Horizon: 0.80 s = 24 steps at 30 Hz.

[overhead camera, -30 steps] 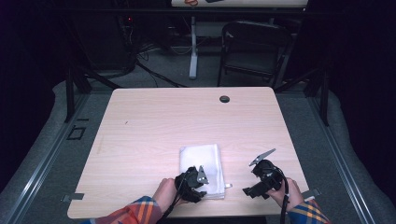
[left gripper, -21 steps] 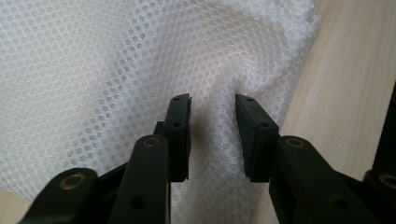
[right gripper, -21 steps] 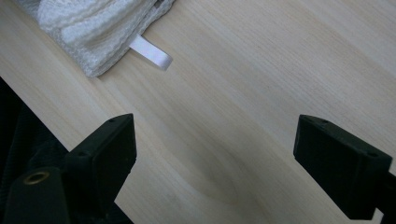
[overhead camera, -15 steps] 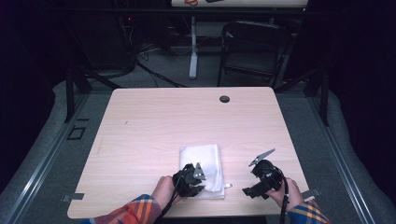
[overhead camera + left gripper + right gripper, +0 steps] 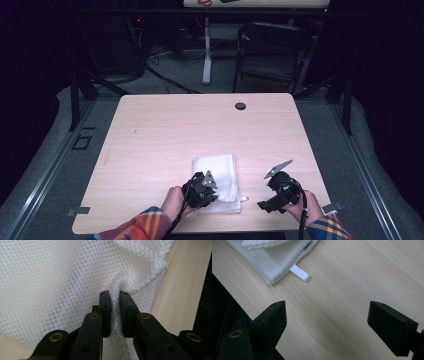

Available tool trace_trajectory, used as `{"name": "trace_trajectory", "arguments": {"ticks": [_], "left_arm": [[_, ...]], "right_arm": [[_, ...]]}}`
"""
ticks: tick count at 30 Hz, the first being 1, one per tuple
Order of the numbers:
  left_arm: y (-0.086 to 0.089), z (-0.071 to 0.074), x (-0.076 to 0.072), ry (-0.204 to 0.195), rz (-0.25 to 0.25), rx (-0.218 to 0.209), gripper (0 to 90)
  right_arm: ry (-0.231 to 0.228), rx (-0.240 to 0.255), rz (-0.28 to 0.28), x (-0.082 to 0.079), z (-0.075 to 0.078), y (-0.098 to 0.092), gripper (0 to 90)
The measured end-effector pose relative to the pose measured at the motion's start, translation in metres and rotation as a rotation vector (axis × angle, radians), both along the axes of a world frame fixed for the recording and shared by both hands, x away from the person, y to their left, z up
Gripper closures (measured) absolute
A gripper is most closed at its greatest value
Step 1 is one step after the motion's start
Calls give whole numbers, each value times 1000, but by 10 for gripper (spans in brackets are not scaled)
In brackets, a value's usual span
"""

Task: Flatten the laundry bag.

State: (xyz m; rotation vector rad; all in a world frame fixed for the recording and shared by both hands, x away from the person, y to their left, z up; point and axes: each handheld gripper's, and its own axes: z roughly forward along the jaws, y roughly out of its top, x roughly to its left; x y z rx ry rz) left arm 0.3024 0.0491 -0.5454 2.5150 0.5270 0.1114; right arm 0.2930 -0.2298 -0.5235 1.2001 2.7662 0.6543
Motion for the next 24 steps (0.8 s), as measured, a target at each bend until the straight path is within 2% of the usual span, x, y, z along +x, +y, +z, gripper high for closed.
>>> {"name": "trace_trajectory", "arguments": {"ticks": [2, 4, 5, 6, 7, 8, 10, 15, 18, 19, 22, 24], "left_arm": [[0, 1, -1, -4, 6, -8, 814], [1, 1, -1, -1, 10, -18, 814], [1, 1, -1, -3, 11, -22, 813], [1, 2, 0, -2, 6, -18, 813], [2, 2, 0, -2, 8, -23, 814], [2, 3, 0, -5, 10, -26, 813], [2, 4, -1, -7, 10, -29, 813], [3, 5, -1, -15, 19, -42, 812], [3, 5, -1, -9, 18, -46, 812], [3, 5, -1, -11, 22, -51, 812], [4, 6, -1, -18, 20, -49, 812], [4, 6, -1, -19, 21, -53, 812]], "right_arm": [[-6, -5, 14, 0, 0, 4, 171], [-1, -14, 31, 0, -1, 8, 206], [-3, -21, 43, 0, -1, 13, 260], [-3, -21, 43, 0, -1, 13, 260], [-9, -28, 54, 1, 0, 14, 294], [-12, -8, 56, 0, 0, 17, 328], [-17, -9, 69, 0, 1, 21, 403], [-27, 3, 112, 0, 1, 31, 660], [-38, 34, 127, 1, 1, 39, 787], [-43, 30, 139, 2, 2, 41, 815], [-64, 59, 150, 4, -1, 50, 878], [-63, 42, 172, 7, -3, 55, 898]]}}
